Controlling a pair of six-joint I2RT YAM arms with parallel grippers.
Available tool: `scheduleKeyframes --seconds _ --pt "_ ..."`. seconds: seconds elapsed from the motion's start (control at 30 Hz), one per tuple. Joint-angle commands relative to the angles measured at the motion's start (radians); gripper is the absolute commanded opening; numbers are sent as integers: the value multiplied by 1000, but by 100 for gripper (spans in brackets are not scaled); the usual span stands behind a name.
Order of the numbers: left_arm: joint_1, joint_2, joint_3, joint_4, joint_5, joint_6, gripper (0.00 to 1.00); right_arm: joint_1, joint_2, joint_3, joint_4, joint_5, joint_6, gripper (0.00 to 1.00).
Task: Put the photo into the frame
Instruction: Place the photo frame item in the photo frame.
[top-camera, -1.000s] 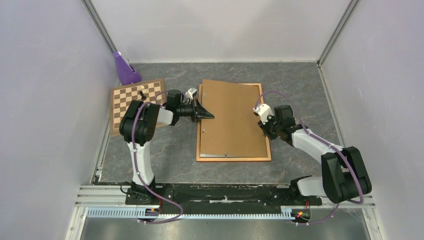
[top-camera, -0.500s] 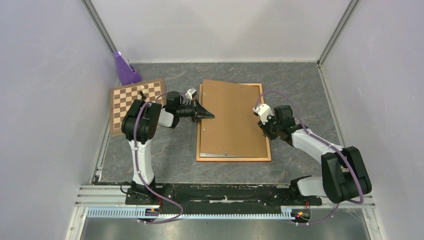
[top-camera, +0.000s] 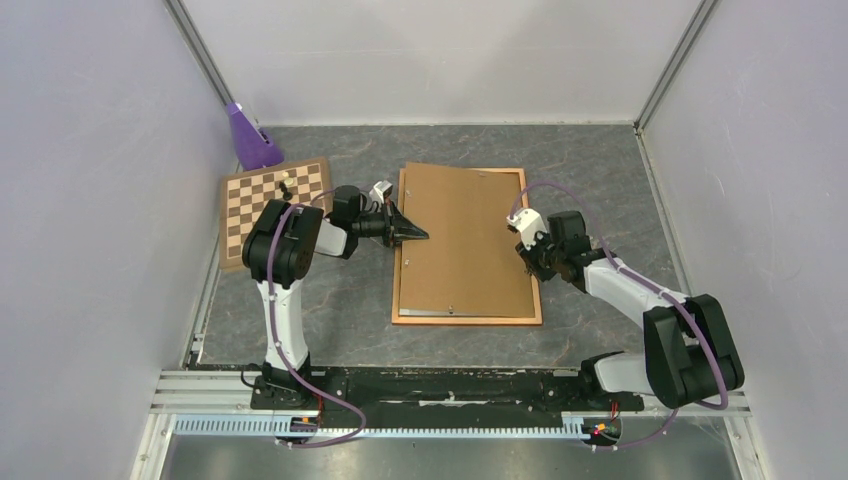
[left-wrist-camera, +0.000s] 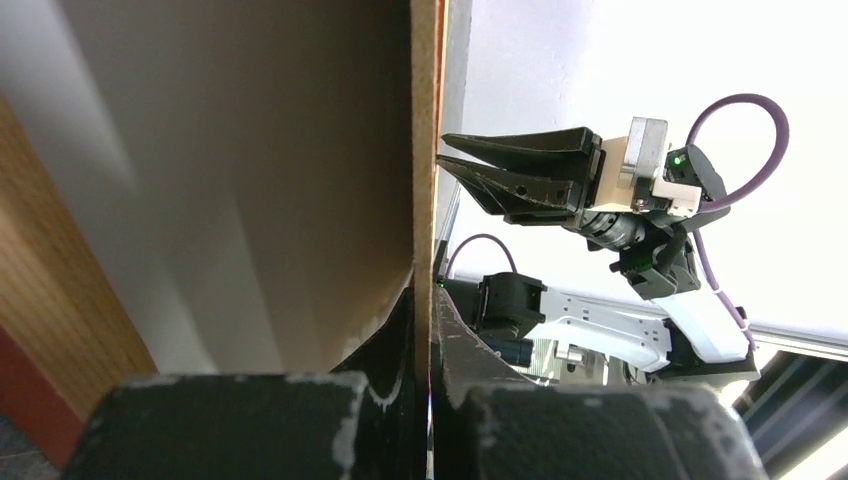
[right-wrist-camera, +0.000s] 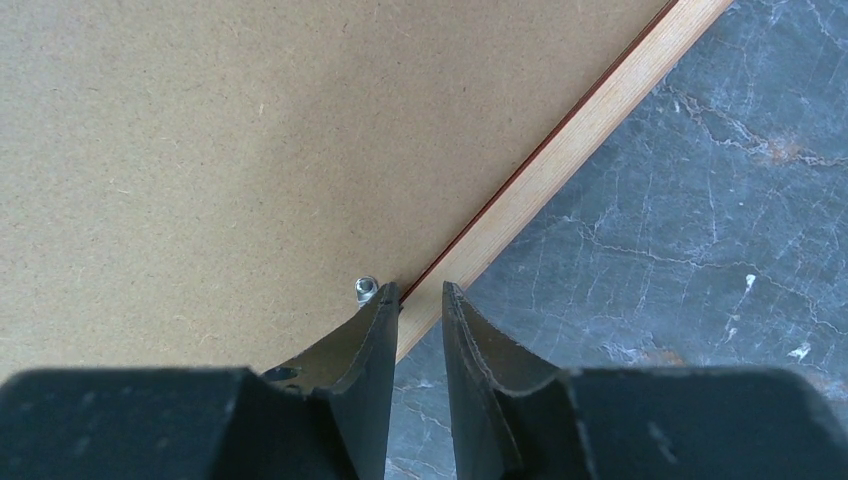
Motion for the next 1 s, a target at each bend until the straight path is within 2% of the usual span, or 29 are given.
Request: scheduleKeyframes --seconds 0.0,0.47,0.97 --pt "-15 -64 6 -2 -13 38 2 14 -24 -3 -63 -68 22 27" --pt "-13 -64 16 -35 -10 1 2 14 -43 -10 -76 -67 12 26" --pt "-13 -80 18 -116 -27 74 2 14 -80 -24 -103 -101 -8 26"
